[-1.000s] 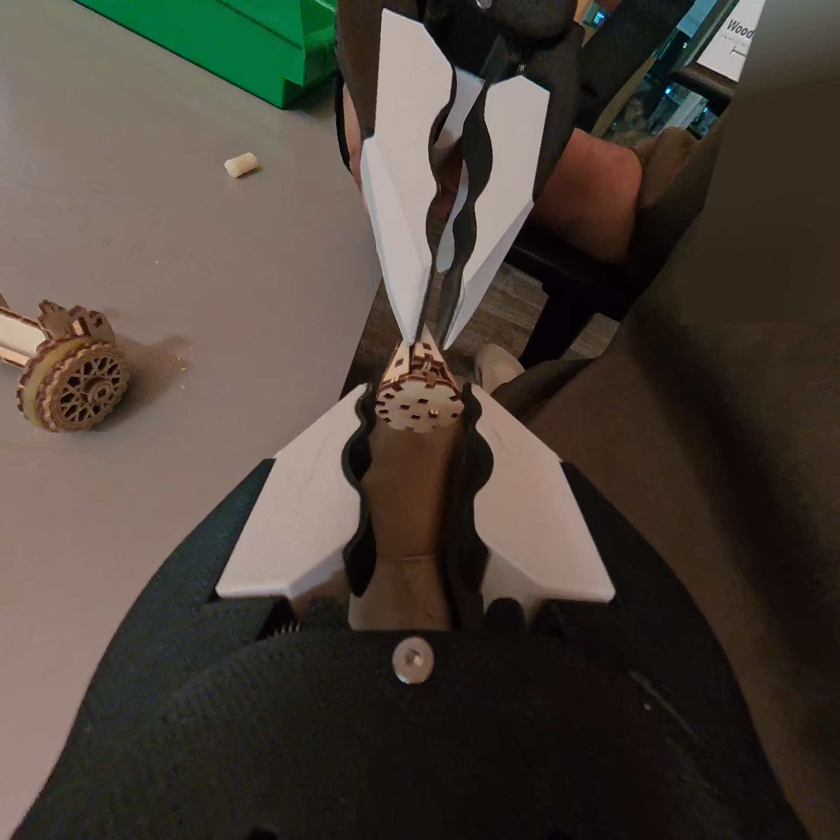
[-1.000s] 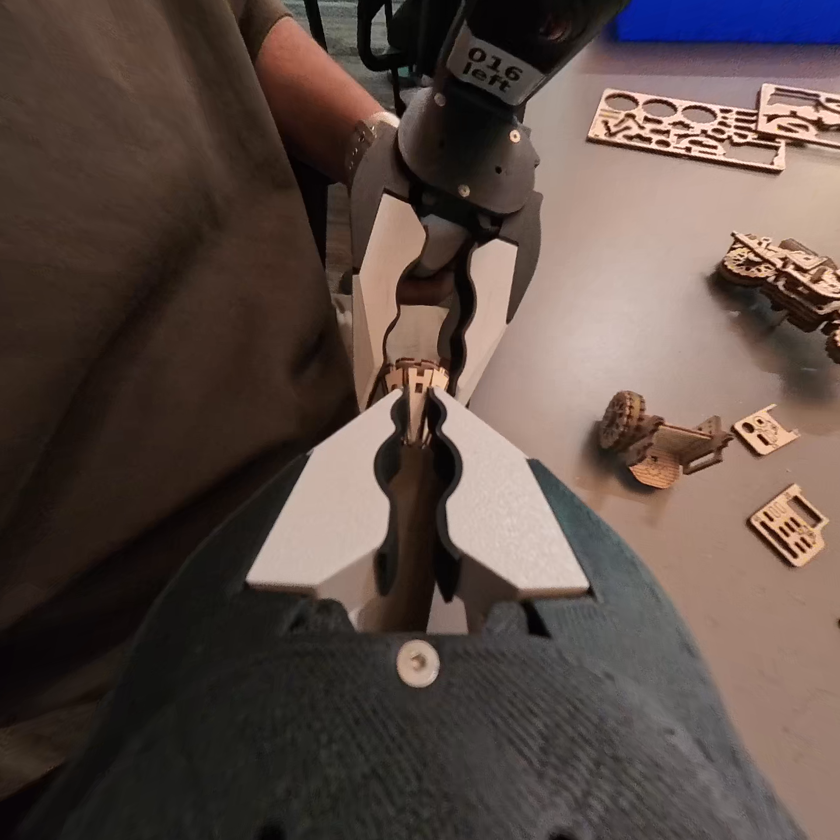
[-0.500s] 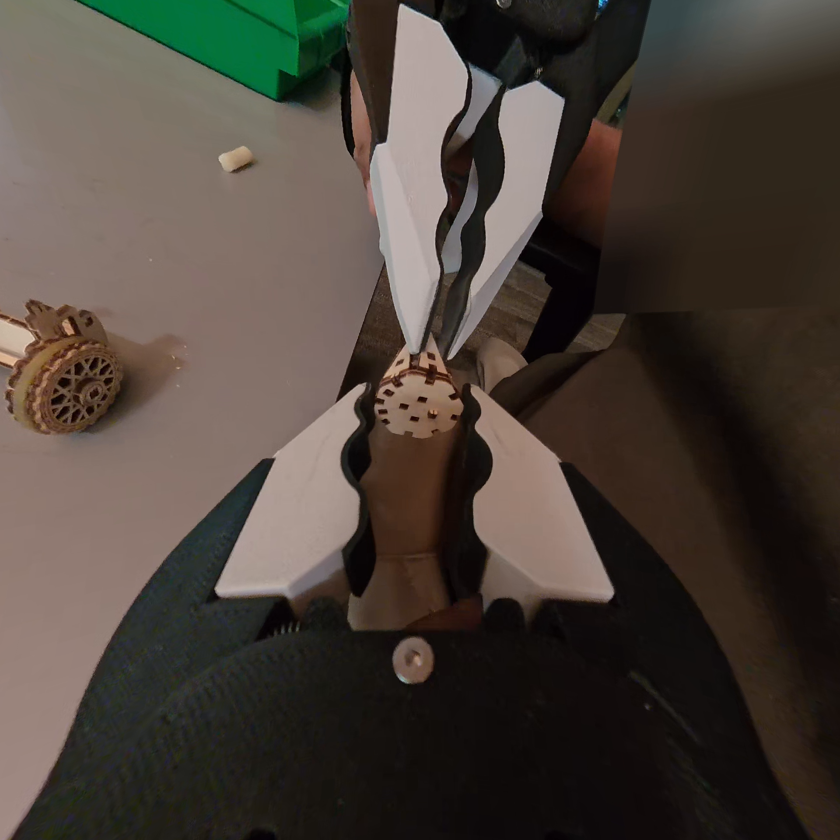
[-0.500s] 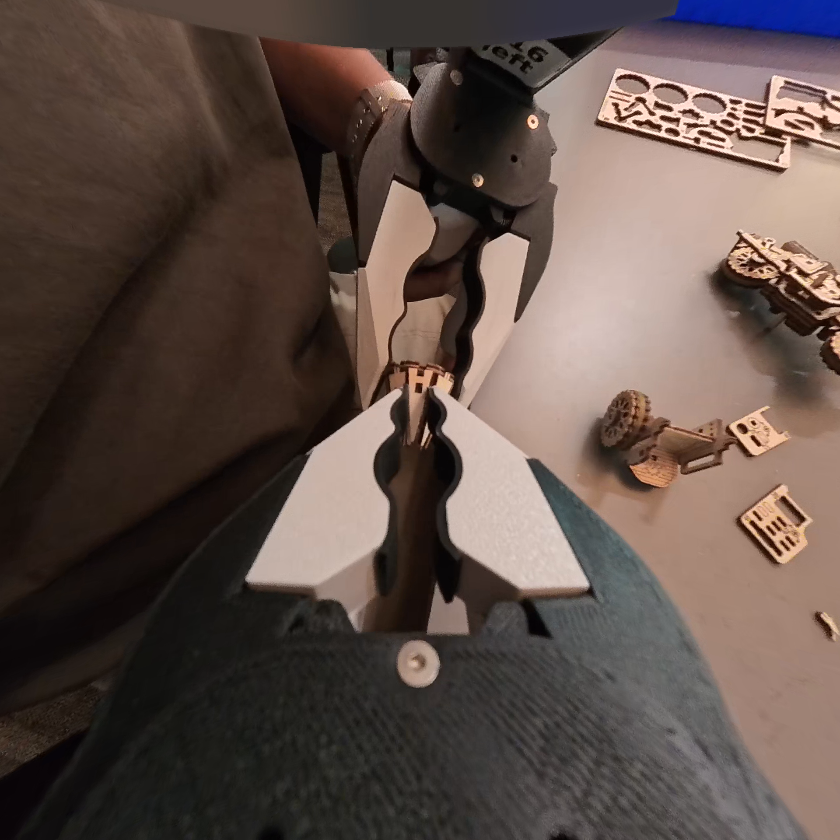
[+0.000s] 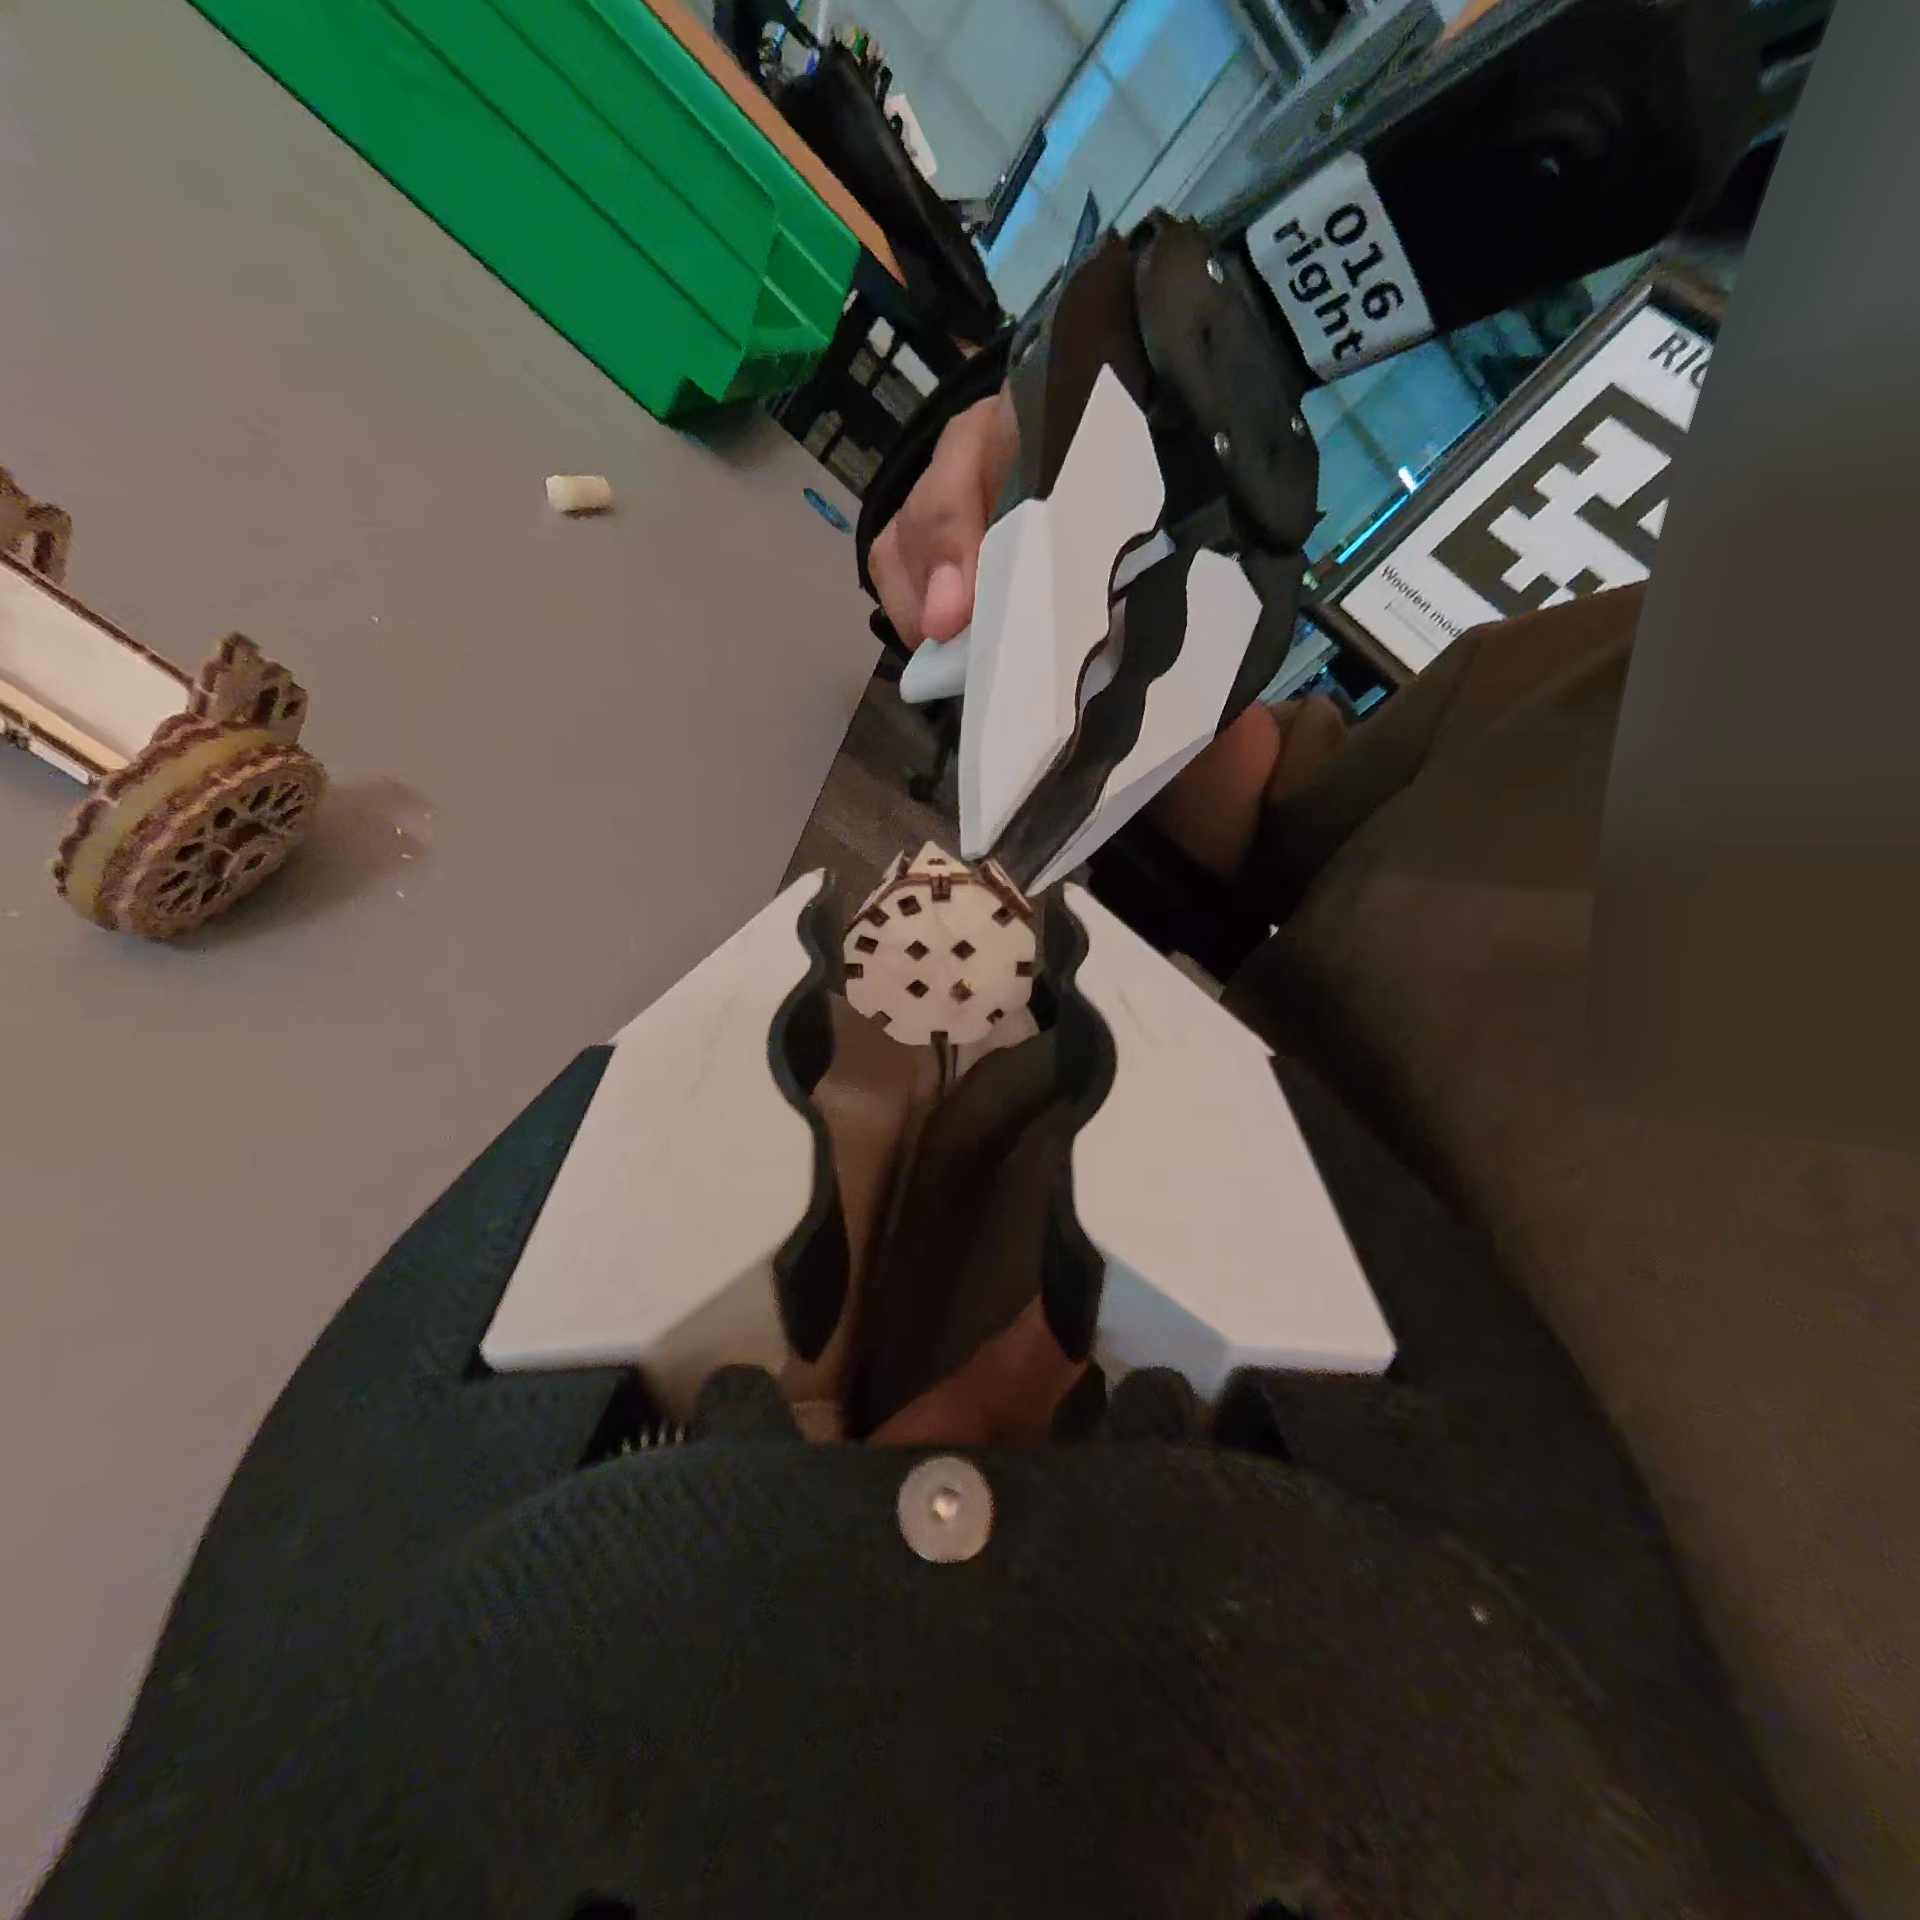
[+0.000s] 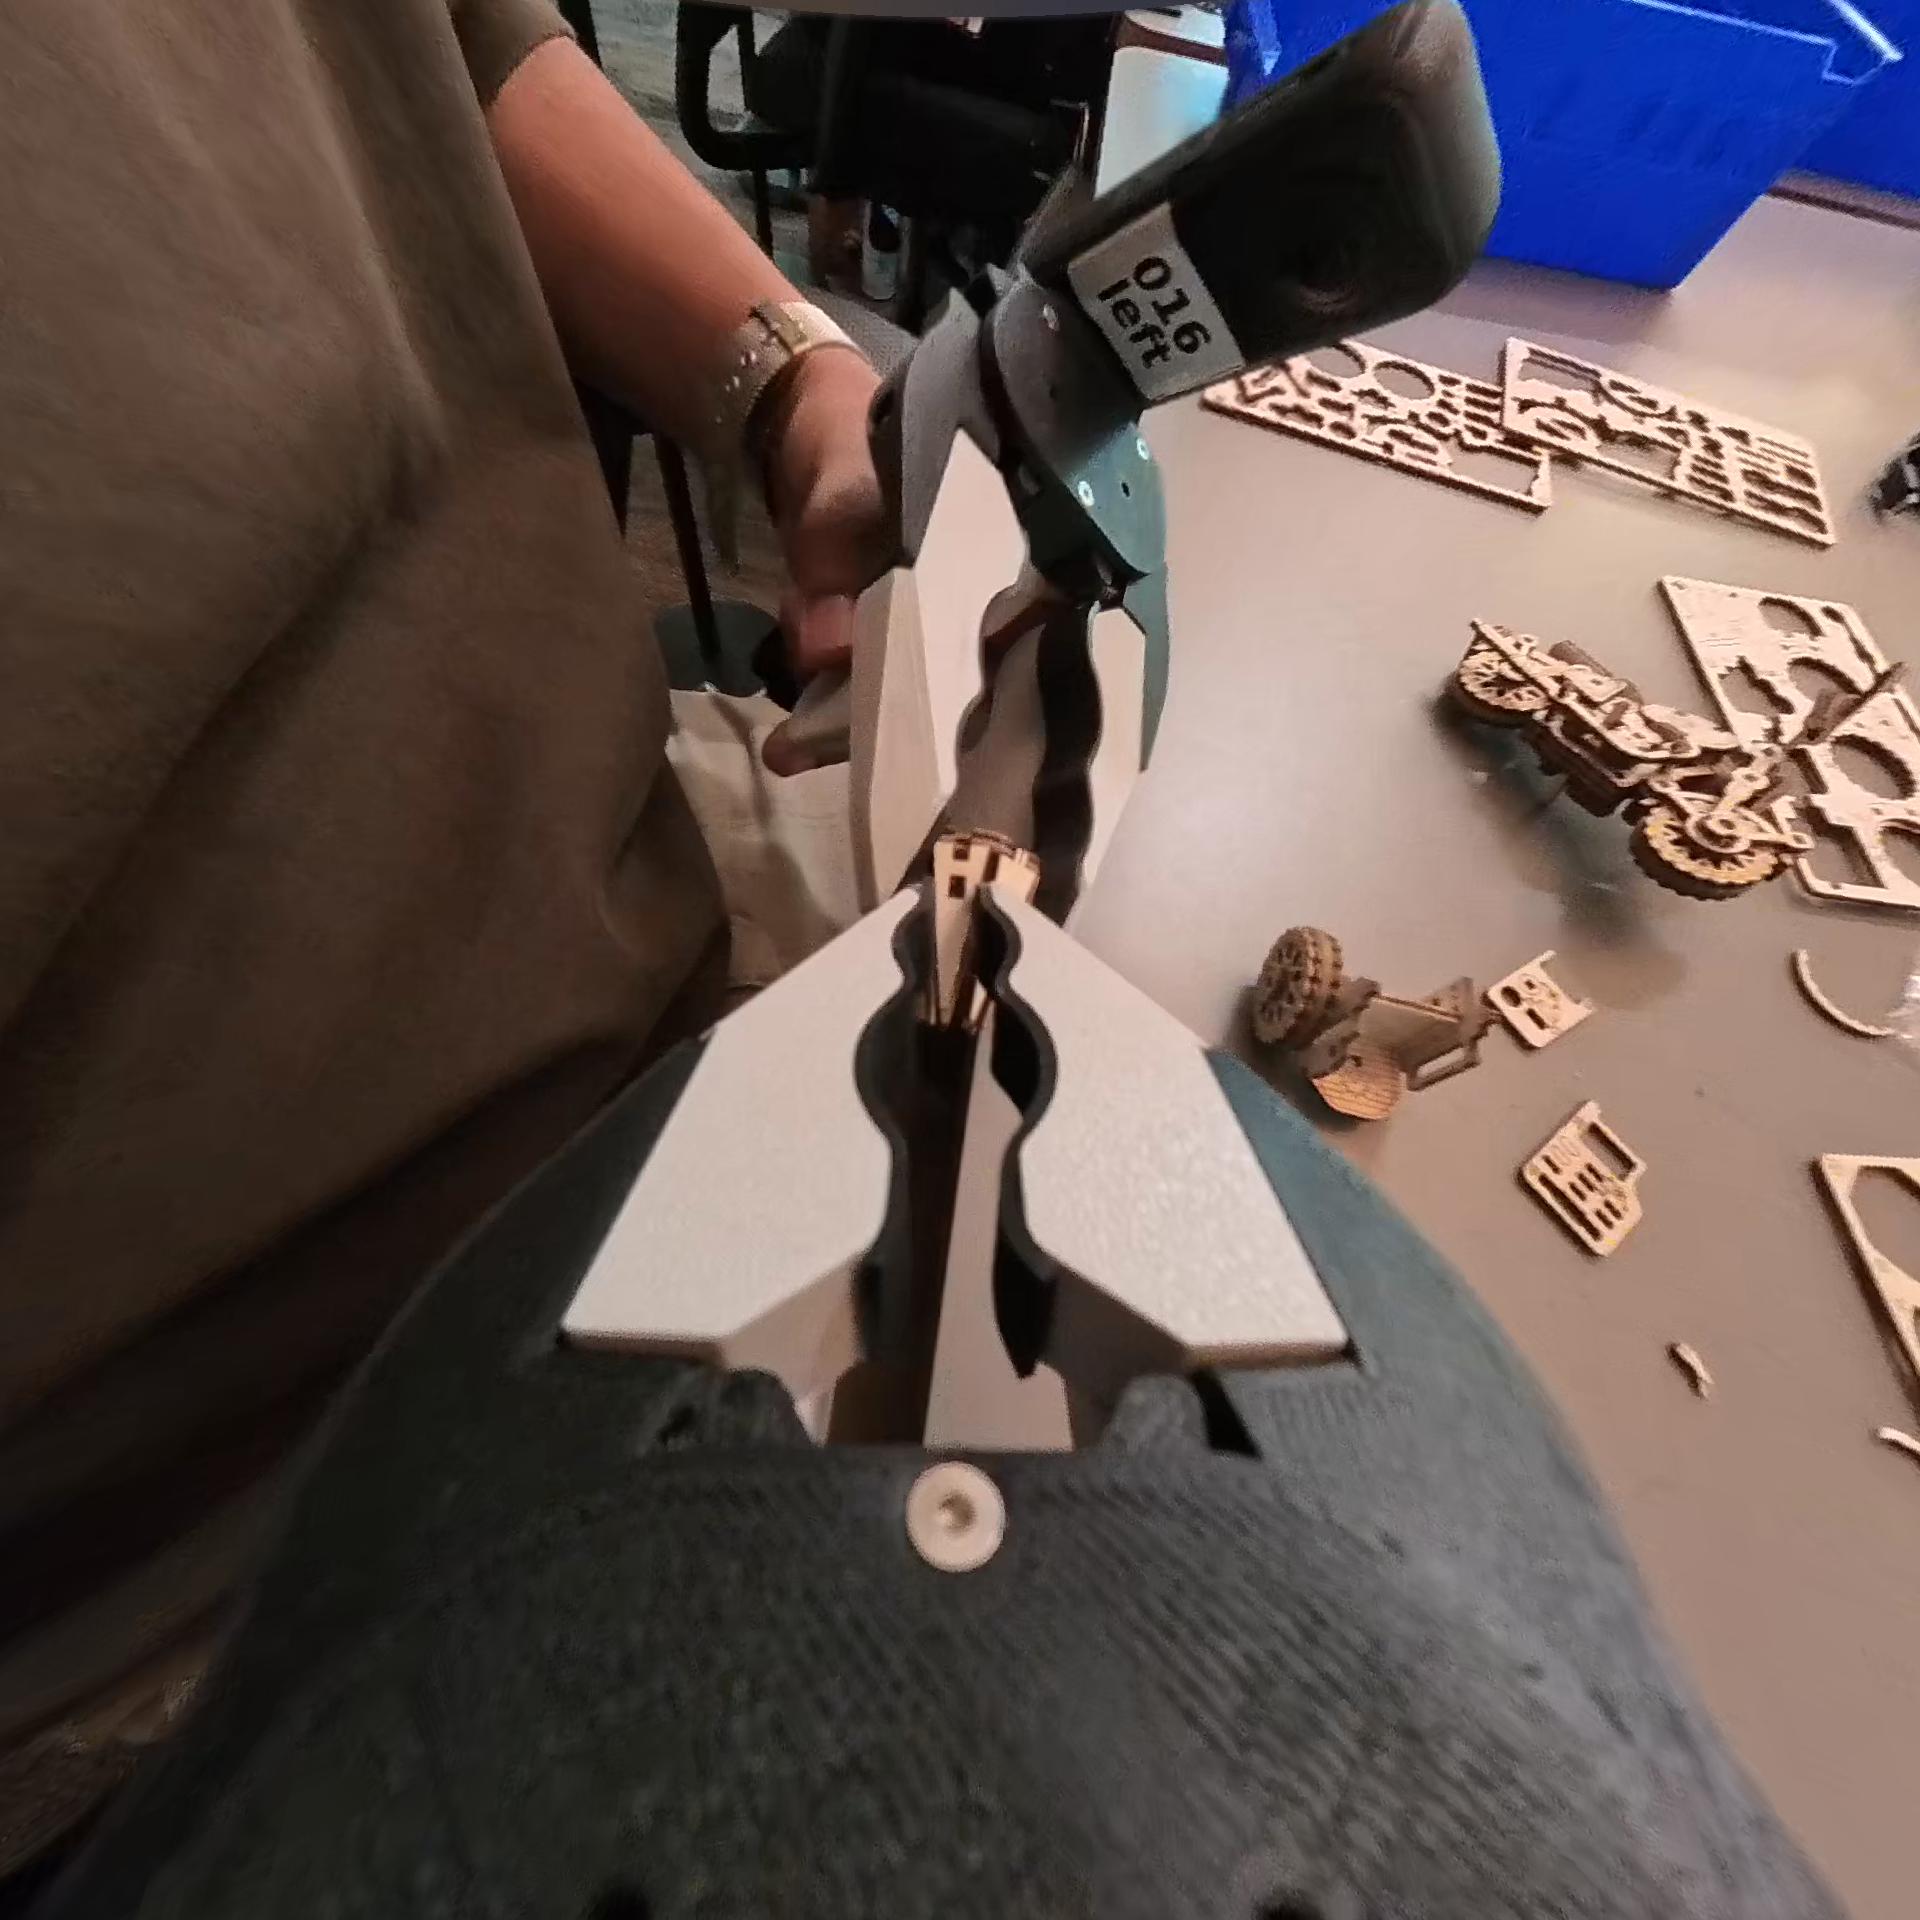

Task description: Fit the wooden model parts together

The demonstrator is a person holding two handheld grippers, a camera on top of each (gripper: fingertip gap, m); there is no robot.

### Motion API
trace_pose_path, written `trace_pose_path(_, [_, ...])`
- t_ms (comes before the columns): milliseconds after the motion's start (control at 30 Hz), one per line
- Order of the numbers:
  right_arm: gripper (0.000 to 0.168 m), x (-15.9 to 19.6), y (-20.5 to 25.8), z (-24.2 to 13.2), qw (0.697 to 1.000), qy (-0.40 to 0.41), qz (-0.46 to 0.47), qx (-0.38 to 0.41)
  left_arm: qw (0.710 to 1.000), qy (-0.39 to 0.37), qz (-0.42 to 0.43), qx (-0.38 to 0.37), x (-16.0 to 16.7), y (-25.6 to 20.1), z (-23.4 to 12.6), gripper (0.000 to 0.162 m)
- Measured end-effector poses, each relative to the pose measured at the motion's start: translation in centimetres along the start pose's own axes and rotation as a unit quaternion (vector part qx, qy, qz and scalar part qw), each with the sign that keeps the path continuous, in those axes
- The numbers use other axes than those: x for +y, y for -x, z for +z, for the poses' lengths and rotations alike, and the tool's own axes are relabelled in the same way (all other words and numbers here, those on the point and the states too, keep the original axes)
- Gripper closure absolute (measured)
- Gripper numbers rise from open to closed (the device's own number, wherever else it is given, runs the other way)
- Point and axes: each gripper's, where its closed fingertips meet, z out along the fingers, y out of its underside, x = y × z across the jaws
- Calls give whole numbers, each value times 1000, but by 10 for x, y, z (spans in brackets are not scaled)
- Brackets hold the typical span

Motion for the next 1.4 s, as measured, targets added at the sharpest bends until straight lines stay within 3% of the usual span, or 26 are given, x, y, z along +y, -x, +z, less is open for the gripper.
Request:
trace_pose_path(200, [163,1,-1,-1,1000,3,-10,10,999,-17,-29,17,-6,0,-3,128])
trace_pose_path(300, [162,1,0,0,1000,5,-21,18,997,-43,-59,32,-14,1,-7,136])
trace_pose_path(633, [163,0,-10,1,998,-2,-27,49,995,-55,-81,22,-17,8,-5,133])
trace_pose_path(933, [163,48,-41,5,994,53,42,81,988,-34,-125,-84,-18,56,8,121])
trace_pose_path(1167, [163,59,-47,11,992,68,59,87,984,-10,-64,-163,-17,73,6,123])
trace_pose_path(1400, [163,56,-48,4,993,46,68,82,981,10,-3,-193,-15,69,-6,114])
